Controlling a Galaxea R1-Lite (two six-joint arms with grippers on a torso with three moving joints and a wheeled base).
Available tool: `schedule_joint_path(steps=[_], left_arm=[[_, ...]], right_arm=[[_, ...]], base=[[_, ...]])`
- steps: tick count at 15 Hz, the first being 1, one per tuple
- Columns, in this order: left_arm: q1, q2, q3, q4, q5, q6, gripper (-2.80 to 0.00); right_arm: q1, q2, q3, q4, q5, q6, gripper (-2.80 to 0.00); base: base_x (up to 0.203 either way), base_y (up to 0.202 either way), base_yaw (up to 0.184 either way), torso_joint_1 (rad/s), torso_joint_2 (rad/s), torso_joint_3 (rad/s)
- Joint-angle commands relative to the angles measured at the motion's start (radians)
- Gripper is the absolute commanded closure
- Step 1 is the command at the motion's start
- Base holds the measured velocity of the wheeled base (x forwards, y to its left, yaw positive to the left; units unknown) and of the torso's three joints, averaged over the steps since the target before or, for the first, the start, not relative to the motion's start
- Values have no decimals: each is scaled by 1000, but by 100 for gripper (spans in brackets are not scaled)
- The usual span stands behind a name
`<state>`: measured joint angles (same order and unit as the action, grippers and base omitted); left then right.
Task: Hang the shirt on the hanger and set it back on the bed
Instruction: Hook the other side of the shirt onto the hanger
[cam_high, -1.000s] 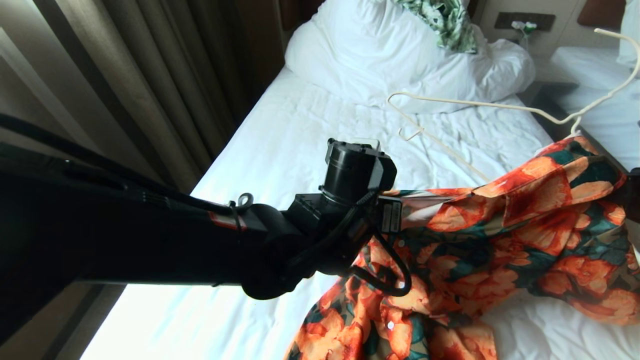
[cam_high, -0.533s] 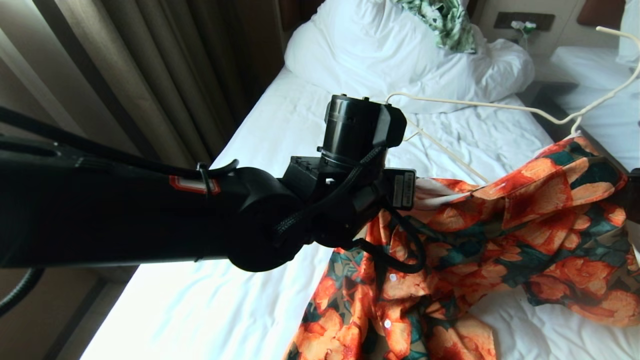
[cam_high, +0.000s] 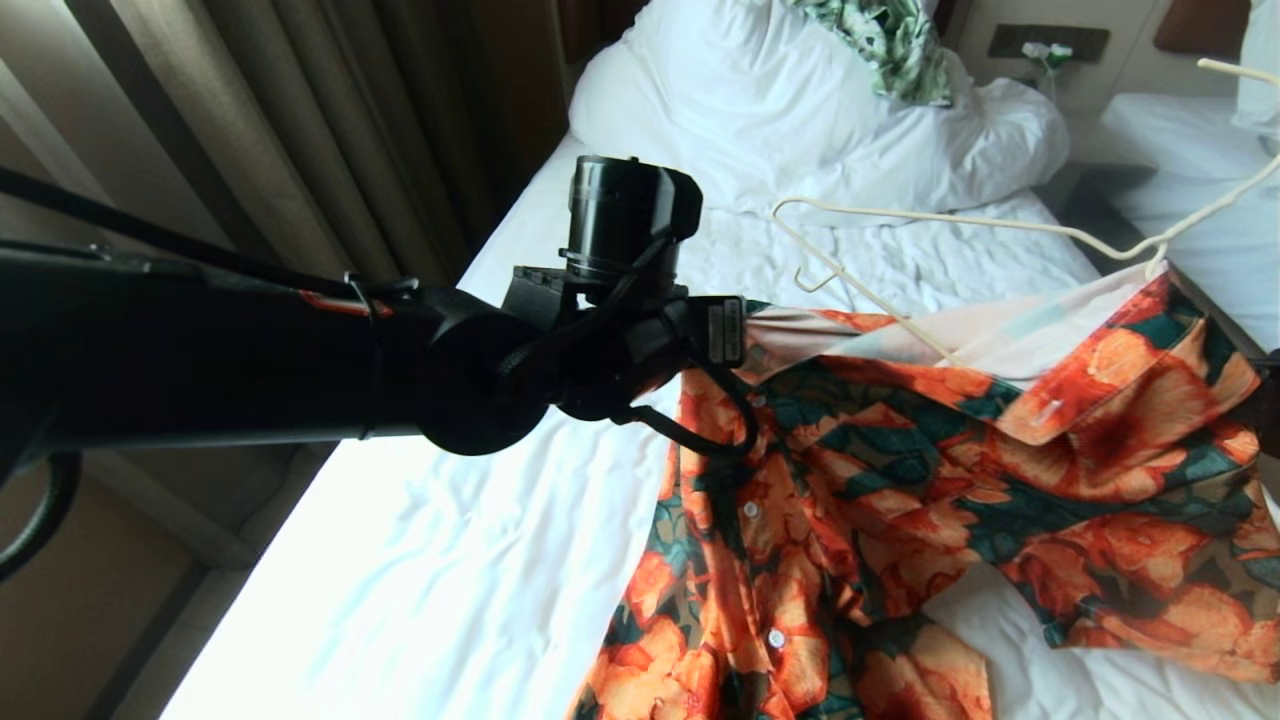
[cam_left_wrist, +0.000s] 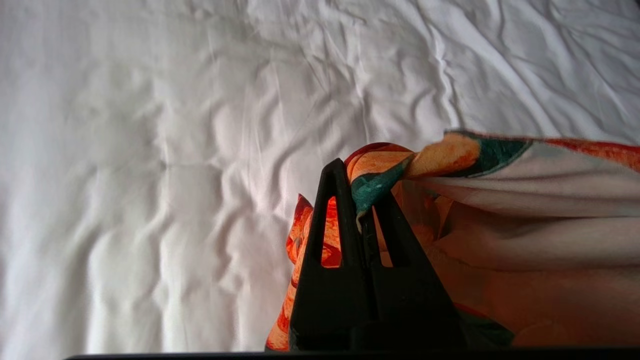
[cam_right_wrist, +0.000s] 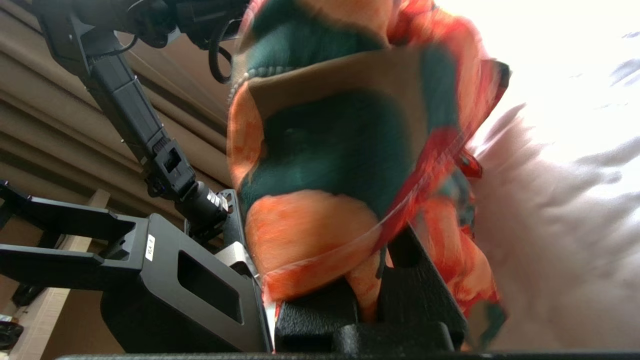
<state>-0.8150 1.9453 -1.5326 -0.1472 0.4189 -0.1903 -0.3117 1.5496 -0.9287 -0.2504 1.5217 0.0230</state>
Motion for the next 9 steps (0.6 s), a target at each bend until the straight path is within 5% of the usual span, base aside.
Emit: schedule_joint_path(steps=[1,9], left_arm=[[16,-2,-1,-2,0,2,0],[-80,-14,50,-14,4,-2,0]], right_arm=[[3,-3,4,-1,8,0,0],[13,-8,1,-6,8,0,0]], base=[[0,0,0,0,0,0],[0,0,0,0,0,0]])
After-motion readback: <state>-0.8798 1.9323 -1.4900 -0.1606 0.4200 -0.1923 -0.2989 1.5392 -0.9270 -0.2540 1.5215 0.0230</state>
